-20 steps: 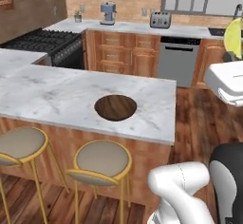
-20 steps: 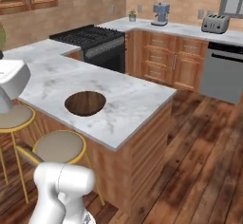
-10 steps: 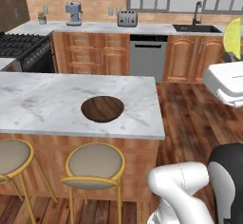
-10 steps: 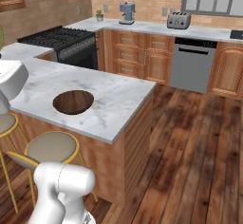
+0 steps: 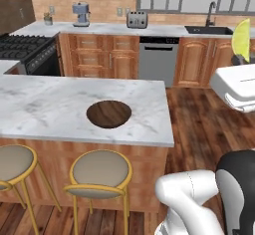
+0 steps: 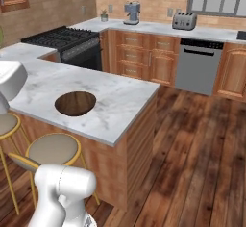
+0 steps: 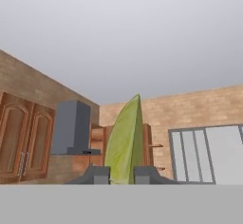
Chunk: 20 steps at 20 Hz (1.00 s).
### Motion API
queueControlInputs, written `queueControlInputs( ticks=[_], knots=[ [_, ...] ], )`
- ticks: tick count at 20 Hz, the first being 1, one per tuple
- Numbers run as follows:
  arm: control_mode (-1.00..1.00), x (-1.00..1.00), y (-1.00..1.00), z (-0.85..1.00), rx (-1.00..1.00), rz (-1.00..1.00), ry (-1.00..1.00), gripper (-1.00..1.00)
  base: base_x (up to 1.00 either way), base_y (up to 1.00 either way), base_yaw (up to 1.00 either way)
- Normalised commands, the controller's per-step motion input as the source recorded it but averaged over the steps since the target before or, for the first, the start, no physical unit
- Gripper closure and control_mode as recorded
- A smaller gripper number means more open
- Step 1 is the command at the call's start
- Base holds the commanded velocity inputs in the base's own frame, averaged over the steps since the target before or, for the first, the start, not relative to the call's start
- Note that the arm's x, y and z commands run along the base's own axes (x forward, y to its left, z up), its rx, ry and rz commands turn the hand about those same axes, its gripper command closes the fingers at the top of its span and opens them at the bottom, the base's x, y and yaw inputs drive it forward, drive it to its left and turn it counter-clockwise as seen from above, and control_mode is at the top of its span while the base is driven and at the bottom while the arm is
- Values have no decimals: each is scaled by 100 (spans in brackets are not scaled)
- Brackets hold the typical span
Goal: There is a bowl on the dining counter. Grab a lemon wedge from the fridge and place it in the bowl. Then get the liquor bottle and glass cup from the cabinet and place them next to the bowl.
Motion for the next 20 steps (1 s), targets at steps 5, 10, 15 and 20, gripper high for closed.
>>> queueControlInputs(
  ticks=[5, 10, 15, 20],
  knots=[
    [-100, 29, -9, 0, 2, 0, 9, 100, 33, -16, 0],
    [-100, 100, -9, -7, 13, 2, 59, 100, 0, 0, 0],
    [-100, 97, 8, -37, 6, 4, 69, 100, 0, 0, 0],
    [-100, 69, 35, -53, 0, 4, 51, 100, 0, 0, 0]
  ],
)
